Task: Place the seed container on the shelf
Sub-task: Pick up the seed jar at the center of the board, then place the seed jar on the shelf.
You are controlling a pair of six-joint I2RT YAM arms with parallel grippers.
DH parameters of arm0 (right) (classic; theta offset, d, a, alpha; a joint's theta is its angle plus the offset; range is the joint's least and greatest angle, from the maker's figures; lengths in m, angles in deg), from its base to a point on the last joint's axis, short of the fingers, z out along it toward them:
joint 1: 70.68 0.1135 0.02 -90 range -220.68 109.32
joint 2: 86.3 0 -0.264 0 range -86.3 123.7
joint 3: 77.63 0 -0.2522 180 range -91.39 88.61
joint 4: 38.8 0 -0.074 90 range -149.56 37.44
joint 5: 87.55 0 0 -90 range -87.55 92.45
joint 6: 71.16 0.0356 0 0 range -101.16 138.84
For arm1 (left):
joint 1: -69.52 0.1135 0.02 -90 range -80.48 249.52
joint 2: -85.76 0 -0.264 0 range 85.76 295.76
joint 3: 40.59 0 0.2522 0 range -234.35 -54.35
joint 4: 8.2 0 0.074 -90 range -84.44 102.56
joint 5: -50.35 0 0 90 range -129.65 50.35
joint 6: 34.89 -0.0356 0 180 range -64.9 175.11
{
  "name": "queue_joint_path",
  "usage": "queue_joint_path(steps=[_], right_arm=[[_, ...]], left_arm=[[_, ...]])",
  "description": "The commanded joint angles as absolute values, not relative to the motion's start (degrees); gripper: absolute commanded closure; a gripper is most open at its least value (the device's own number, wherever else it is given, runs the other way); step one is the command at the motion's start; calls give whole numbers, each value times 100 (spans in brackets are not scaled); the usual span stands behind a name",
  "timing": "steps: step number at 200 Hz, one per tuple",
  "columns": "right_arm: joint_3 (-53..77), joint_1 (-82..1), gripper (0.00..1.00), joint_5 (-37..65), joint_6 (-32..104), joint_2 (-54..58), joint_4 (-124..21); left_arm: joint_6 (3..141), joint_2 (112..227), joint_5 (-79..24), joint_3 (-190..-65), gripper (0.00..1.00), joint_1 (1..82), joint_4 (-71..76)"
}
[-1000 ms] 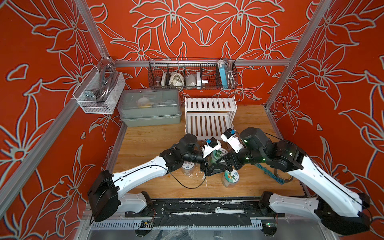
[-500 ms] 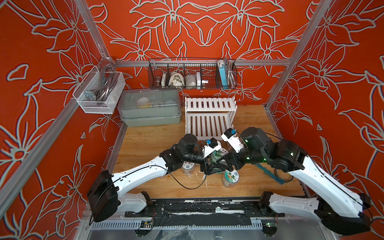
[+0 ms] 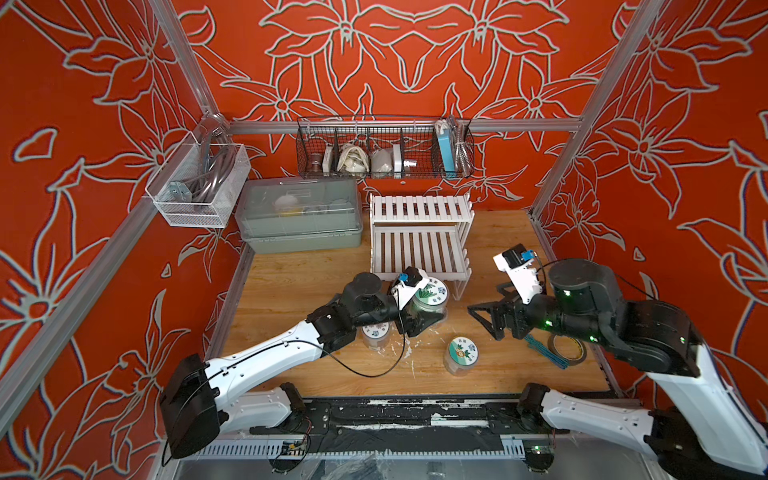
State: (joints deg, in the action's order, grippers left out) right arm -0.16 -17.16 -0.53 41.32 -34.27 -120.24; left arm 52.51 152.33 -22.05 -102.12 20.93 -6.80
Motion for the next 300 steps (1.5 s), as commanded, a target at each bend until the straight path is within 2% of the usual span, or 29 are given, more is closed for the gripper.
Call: queue_joint_path(steps=[1,21,55,101,163,300], right_arm=[[286,-1741,3,-697,4267,-3716,-11986],[728,-1741,3,-738,4360,-3946,-11690],[1401,-1734,1,-967,4284,-3957,-11507],[2076,-1748,1,-917,4416,-3942,-11015],[2798,-1759,1,-503,4354,-4233,-10426],[2874,-1812,0,-438,4441,-4121,-10590]], left_arm=[[5126,15010,-3511,-10304,25,2113,-1278],[5100,15033,-4125,-10522,22,2212,-1365],[5079,15308,-5064,-11077,25,2468,-1443],[5218,16024,-5573,-11955,28,3032,-1501],[5338,17135,-5775,-12691,28,3423,-1668],[5607,18499,-6190,-14102,28,3603,-1171]])
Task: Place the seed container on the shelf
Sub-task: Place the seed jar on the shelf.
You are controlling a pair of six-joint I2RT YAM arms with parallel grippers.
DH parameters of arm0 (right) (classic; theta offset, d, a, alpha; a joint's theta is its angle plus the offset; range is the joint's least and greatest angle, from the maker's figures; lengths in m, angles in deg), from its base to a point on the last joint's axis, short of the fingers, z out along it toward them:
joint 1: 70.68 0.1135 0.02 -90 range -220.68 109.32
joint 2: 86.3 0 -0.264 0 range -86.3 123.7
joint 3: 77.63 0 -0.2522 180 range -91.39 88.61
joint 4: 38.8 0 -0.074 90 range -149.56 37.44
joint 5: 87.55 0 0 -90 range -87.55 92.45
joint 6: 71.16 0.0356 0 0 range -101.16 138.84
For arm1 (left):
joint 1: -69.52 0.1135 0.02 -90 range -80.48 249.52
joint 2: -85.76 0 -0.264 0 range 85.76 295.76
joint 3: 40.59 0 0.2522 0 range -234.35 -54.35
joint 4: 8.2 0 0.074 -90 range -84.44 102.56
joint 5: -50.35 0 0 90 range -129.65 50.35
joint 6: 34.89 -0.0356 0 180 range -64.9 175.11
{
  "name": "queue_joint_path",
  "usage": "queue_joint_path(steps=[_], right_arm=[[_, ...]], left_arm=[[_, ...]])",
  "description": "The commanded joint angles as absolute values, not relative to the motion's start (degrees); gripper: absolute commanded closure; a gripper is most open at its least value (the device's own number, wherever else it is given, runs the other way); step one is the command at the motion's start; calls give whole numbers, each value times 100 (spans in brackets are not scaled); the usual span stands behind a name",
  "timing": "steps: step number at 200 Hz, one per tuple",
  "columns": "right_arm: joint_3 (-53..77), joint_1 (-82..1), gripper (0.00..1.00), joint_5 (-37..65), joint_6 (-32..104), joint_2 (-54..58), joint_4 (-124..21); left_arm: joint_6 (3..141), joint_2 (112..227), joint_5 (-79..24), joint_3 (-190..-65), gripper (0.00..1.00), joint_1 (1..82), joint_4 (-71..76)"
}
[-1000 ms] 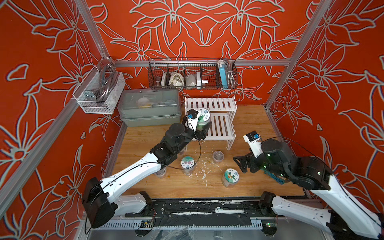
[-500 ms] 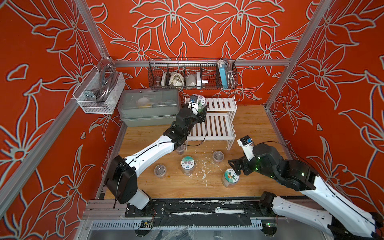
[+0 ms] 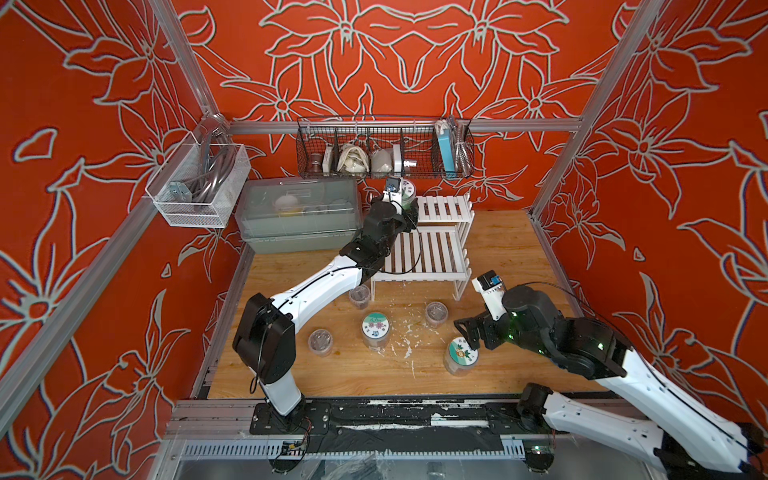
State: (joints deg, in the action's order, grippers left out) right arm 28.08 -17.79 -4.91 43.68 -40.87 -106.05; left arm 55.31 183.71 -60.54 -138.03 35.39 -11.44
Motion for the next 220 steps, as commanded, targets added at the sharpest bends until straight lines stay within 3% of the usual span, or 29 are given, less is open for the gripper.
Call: queue_joint_path(steps=[1,95,220], right_arm=[[2875,-1816,0,-435,4446,-4126,-10586],[3016,-1838,0,-403,4486,-4121,-10555],[2978,-1899,0,-318,4425,-4116,-10569]], left_arm=[[5607,18508,-6194,-14110,28,3599,-1164],[5688,18960,-6657,-14608,28,3674,-796],[5880,19105,-6956,-14844,19,3744,-534]])
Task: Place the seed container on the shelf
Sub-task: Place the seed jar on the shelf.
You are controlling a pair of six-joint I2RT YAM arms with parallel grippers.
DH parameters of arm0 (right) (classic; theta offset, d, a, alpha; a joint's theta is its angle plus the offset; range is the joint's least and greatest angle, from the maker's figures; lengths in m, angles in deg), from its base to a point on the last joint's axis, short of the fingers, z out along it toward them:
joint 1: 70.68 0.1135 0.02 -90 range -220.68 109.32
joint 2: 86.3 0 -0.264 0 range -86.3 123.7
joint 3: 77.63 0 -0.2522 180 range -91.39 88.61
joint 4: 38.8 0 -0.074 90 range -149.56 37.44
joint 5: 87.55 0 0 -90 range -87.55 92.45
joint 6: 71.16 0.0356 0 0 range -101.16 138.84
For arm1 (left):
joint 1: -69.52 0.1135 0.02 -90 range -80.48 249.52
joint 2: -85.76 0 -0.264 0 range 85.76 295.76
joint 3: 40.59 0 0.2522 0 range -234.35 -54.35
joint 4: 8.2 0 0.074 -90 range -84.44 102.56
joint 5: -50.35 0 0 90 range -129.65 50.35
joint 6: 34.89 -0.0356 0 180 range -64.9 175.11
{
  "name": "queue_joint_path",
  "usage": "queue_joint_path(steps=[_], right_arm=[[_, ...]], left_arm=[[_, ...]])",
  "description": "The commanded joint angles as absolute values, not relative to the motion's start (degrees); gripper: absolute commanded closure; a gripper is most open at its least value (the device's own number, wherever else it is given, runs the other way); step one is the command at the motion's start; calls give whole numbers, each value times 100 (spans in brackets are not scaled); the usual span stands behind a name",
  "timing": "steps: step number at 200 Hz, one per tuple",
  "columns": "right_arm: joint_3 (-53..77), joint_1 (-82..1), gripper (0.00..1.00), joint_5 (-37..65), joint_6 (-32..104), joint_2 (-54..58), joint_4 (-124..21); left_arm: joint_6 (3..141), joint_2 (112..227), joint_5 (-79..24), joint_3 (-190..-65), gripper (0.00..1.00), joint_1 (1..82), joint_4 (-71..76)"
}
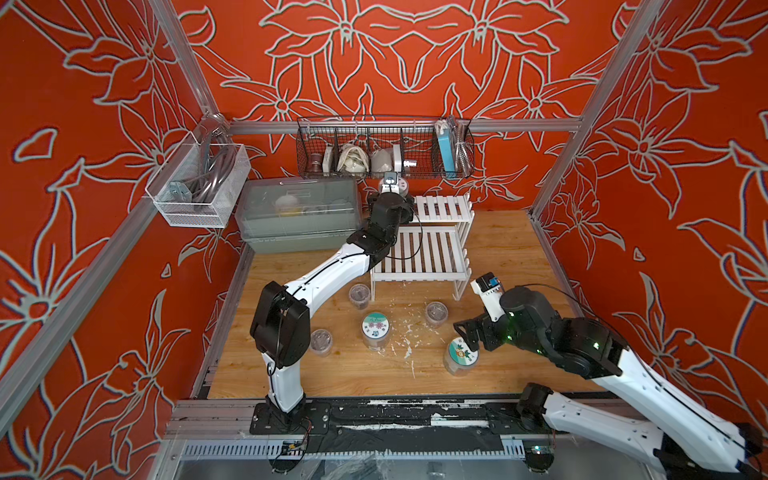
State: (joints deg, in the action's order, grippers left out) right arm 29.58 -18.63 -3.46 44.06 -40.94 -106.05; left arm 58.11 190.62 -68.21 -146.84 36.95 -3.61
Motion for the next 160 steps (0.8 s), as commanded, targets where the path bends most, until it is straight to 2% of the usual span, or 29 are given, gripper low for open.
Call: queue_joint_path(steps=[1,44,160], right_arm=[[2980,-1899,0,-318,4425,-4114,-10567],[2955,-1908,0,-291,4416,-4087,-10580],[2972,-1925,0,-199,4455,-4117,-10555]], left_arm=[[5880,19101,-6959,-14846,19,3740,-534],[5880,19113,-6987,-14840,5,3749,-558],[5750,18930,-7100,-14845,3,3771,-521]])
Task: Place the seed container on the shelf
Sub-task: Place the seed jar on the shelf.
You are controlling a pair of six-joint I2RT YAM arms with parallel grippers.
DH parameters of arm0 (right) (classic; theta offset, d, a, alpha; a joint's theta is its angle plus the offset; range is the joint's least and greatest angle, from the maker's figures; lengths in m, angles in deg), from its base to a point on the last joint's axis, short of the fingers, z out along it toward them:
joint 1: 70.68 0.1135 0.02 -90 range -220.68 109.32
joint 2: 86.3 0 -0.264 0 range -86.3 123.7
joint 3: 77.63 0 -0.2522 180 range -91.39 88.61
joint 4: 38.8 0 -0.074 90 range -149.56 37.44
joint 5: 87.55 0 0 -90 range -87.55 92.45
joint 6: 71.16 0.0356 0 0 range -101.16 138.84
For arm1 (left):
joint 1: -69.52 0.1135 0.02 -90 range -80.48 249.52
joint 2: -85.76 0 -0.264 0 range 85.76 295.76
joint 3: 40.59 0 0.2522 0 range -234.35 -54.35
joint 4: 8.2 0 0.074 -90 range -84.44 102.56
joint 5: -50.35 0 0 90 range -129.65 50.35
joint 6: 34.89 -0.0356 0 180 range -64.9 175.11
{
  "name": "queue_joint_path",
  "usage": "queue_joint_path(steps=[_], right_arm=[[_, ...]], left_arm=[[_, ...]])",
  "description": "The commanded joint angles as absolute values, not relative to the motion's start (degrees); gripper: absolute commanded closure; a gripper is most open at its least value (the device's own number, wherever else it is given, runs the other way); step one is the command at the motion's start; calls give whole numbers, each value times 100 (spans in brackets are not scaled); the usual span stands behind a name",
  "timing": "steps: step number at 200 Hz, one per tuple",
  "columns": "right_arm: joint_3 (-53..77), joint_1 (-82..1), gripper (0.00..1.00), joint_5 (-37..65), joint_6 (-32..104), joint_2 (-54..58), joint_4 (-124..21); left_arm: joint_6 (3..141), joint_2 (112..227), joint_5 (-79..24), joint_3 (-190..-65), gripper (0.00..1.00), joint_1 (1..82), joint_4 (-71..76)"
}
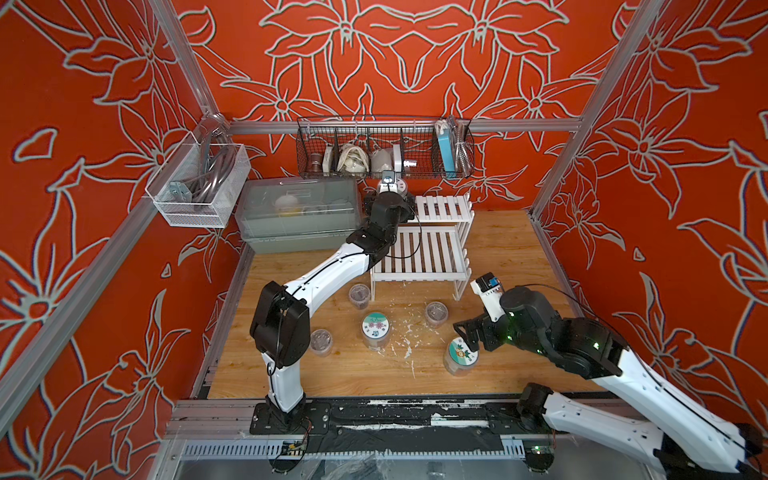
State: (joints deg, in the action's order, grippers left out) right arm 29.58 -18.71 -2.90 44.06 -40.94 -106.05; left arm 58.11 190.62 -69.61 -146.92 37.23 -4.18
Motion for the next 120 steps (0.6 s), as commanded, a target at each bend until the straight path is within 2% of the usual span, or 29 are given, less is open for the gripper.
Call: queue_joint_path(steps=[1,120], right_arm=[[2972,-1921,0,-197,4457,-4119,-10551],[3016,-1933,0,-134,4522,-4122,-10530]], left_arm=[[5749,18930,-7097,-14842,3,3771,-519],[5754,18629,-6844,-15102,1,3761,-82]])
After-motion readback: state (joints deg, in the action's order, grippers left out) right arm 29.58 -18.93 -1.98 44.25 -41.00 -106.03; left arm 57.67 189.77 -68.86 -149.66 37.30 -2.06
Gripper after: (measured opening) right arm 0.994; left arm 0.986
